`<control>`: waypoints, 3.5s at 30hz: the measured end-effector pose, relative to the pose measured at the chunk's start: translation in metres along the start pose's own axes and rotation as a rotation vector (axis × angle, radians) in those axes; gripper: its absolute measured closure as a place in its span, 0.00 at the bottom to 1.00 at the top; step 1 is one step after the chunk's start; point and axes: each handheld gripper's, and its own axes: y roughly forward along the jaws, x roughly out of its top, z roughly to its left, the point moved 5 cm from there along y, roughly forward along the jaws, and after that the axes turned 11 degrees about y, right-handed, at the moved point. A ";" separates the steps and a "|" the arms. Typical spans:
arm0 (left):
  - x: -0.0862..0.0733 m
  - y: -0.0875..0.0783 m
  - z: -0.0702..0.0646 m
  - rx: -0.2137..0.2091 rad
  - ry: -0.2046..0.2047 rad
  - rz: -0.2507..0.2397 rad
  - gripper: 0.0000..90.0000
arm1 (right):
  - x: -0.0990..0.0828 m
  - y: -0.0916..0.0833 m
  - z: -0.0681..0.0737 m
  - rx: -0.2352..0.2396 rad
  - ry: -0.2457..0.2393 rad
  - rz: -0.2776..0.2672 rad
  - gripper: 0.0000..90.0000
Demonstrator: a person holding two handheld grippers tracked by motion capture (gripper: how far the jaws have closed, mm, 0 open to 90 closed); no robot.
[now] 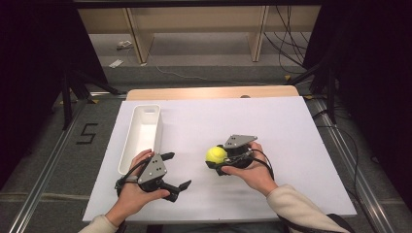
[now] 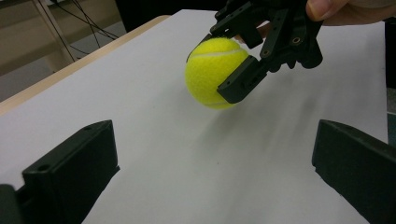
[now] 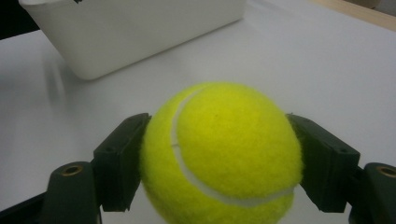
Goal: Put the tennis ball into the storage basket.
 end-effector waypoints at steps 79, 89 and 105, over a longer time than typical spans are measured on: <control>0.000 0.001 -0.001 -0.004 0.000 0.004 0.00 | 0.041 -0.005 0.000 0.001 0.031 -0.125 0.29; 0.000 0.001 -0.001 -0.002 0.000 0.002 0.00 | 0.043 -0.005 0.001 0.004 0.032 -0.128 0.29; 0.000 0.001 -0.001 -0.003 0.001 0.003 0.00 | 0.049 -0.003 0.003 0.009 0.031 -0.142 0.29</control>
